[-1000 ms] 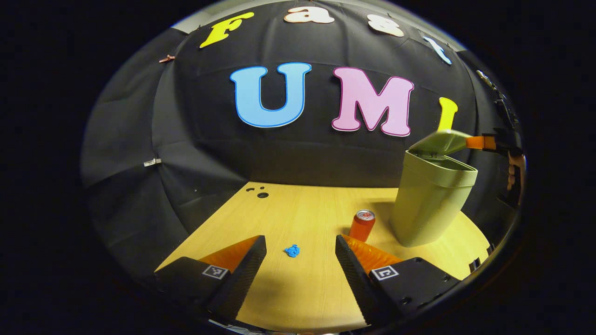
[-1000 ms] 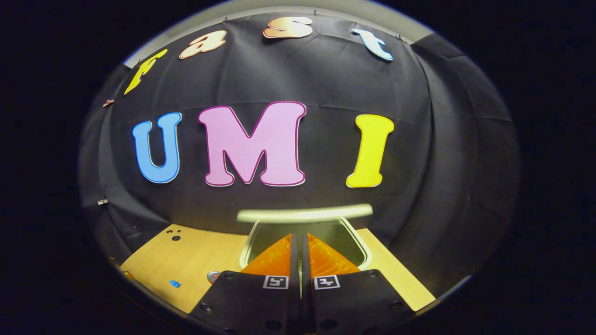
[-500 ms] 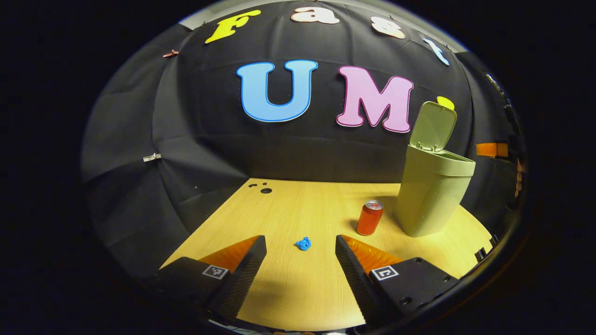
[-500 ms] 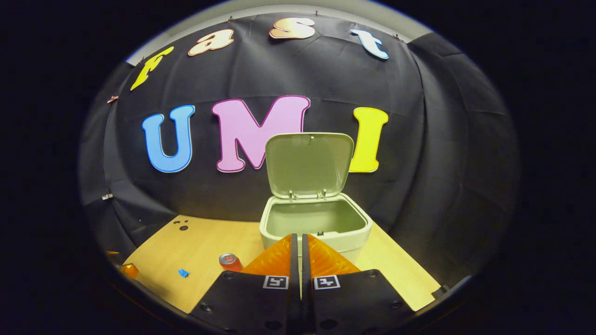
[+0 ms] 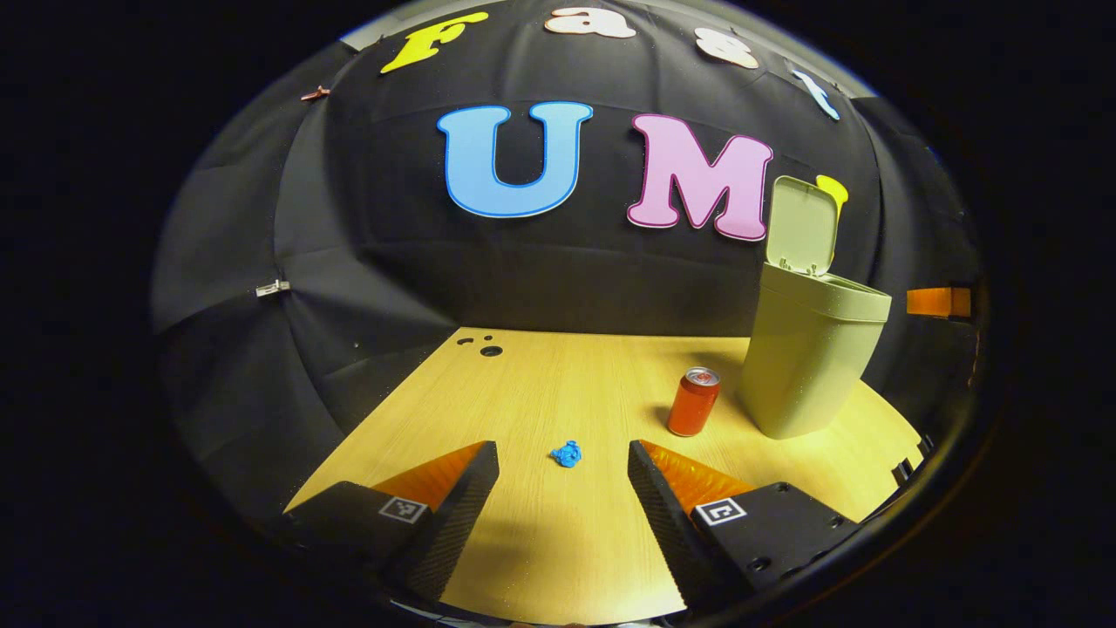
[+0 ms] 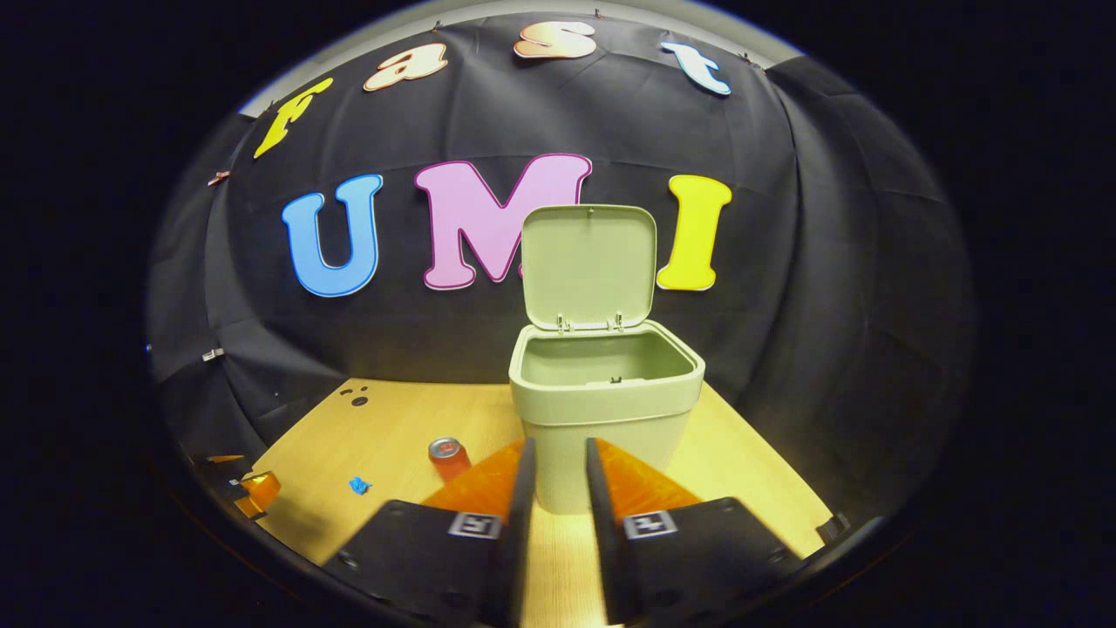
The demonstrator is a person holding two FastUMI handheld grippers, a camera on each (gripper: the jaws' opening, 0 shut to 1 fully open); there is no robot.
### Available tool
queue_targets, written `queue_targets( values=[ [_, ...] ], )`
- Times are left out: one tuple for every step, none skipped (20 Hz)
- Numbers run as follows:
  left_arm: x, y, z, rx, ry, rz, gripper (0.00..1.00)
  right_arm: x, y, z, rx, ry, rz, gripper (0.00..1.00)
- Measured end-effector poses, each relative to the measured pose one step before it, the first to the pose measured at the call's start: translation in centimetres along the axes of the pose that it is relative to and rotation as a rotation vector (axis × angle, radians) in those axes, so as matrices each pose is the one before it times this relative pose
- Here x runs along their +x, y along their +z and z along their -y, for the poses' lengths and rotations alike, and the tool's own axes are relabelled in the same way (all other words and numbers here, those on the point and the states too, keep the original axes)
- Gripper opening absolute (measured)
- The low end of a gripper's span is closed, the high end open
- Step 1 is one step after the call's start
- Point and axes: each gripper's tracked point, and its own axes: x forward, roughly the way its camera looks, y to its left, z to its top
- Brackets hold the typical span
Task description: Press the lid of the desktop garbage bin to open it, pick up the crumpled paper on the desktop and throw it into the bin, then pick up the pop can on the desktop and drop it into the bin, and finally close the garbage bin lid.
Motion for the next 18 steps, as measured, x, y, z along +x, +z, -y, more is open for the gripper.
queue_targets(
  values=[
    [0.389,-0.169,-0.169,0.00721,0.00170,-0.00051,0.96,-0.165,-0.464,0.005,0.00653,0.00435,-0.01103,0.51],
    [0.421,-0.055,-0.105,0.00554,0.00162,-0.00434,0.99,-0.091,-0.600,0.097,0.00658,-0.00045,-0.01043,0.68],
    [0.418,-0.262,-0.052,0.00175,-0.00025,-0.00702,0.96,-0.171,-0.493,0.229,0.00700,-0.00511,-0.00831,0.82],
    [0.534,-0.169,-0.057,-0.00221,0.00011,-0.00810,0.96,-0.092,-0.576,0.350,0.00691,-0.00914,-0.00982,0.89],
    [0.636,-0.443,0.033,-0.00281,-0.00046,-0.01123,0.96,-0.297,-0.470,0.283,0.01094,-0.00702,-0.01125,0.99],
    [0.485,-0.229,0.046,0.00231,-0.00026,-0.00829,0.96,-0.015,-0.619,0.146,0.01085,-0.00384,-0.01500,1.00],
    [0.431,-0.360,0.012,0.00456,0.00093,-0.00514,0.96,-0.166,-0.468,0.047,0.00955,-0.00355,-0.01344,1.00],
    [0.525,-0.208,-0.037,0.00336,-0.00115,-0.00577,0.96,-0.123,-0.701,0.036,0.00562,-0.00343,-0.01197,0.99],
    [0.530,-0.431,0.176,0.00099,-0.00198,-0.00744,0.96,-0.100,-0.443,0.227,0.00083,-0.00412,-0.01144,0.99],
    [0.621,-0.222,0.095,-0.00231,-0.00267,-0.00621,0.96,-0.193,-0.473,0.186,-0.00191,-0.00464,-0.01285,0.99],
    [0.969,-0.112,0.158,-0.00416,-0.00344,-0.00509,0.96,-0.117,-0.395,0.179,-0.00364,-0.00361,-0.01186,0.99],
    [0.971,-0.170,0.051,-0.00329,0.00079,-0.00989,0.96,-0.215,-0.269,0.218,-0.00482,-0.00419,-0.01006,0.99],
    [0.834,-0.332,-0.001,-0.00511,-0.00102,-0.00915,0.96,-0.191,-0.212,0.104,-0.00429,-0.00282,-0.00935,0.99],
    [0.991,-0.366,-0.050,-0.00742,0.00000,-0.01136,0.96,-0.146,-0.326,0.082,-0.00277,-0.00246,-0.00936,0.99],
    [0.860,-0.144,0.004,-0.00604,-0.00080,-0.00742,0.96,-0.076,-0.170,-0.013,0.00012,-0.00128,-0.00923,0.99],
    [0.922,-0.141,0.045,-0.00433,0.00007,-0.00811,0.96,-0.083,-0.188,-0.119,-0.00027,-0.00022,-0.00636,0.99],
    [1.087,-0.306,-0.073,-0.00163,-0.00059,-0.00961,0.96,-0.099,-0.153,-0.096,-0.00331,0.00034,-0.00731,0.99],
    [0.948,-0.425,0.084,0.00076,-0.00084,-0.01001,0.96,-0.162,-0.195,-0.114,-0.00630,-0.00037,-0.00764,0.99]
  ],
)
